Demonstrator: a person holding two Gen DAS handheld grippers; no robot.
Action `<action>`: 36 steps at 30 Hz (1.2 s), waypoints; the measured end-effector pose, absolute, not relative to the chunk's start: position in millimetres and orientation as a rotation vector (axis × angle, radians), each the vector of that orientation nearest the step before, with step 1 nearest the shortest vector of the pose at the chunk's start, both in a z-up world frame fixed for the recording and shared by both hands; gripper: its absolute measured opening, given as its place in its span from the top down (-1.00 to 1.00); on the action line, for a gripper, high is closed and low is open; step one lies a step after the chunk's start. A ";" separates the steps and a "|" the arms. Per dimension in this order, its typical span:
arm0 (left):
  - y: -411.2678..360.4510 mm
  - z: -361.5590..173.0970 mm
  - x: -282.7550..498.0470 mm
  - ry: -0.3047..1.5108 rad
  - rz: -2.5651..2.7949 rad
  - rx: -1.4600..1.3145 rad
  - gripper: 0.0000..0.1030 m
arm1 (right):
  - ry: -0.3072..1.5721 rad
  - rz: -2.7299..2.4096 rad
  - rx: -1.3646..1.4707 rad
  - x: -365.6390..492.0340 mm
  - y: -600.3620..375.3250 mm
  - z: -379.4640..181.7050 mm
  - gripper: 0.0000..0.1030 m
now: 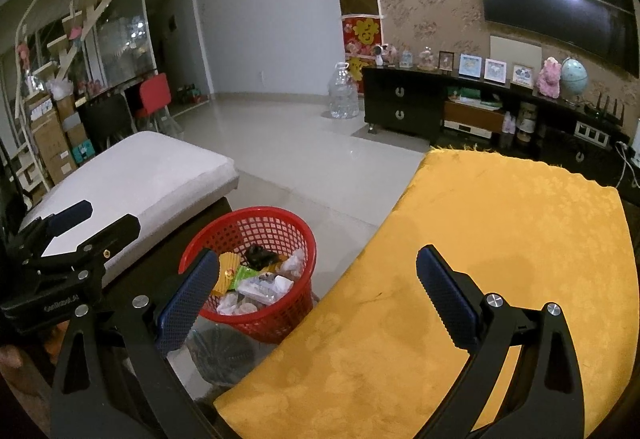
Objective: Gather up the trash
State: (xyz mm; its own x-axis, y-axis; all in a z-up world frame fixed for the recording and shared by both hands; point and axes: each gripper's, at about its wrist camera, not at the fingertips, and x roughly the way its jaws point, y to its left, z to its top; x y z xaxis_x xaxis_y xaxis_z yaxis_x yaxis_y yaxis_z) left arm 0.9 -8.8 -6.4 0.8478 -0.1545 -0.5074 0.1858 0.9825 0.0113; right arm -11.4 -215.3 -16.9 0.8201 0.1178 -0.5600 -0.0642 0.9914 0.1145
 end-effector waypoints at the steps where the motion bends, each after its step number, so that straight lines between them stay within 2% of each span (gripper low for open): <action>1: -9.6 -6.3 0.8 0.531 -0.179 0.063 -0.85 | 0.603 0.097 0.091 -11.2 -215.4 -17.6 -0.86; 36: -17.1 -18.2 5.8 0.548 -0.186 0.105 -0.85 | 0.635 0.085 0.098 -10.9 -222.3 -27.1 -0.86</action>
State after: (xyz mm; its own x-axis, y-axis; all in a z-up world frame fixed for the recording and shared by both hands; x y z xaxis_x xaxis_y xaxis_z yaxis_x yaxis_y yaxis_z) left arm 5.8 -17.1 -18.2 0.8374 -0.1473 -0.5263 0.2034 0.9778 0.0498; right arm -10.9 -222.3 -27.1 0.8019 0.1088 -0.5875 -0.0487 0.9919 0.1172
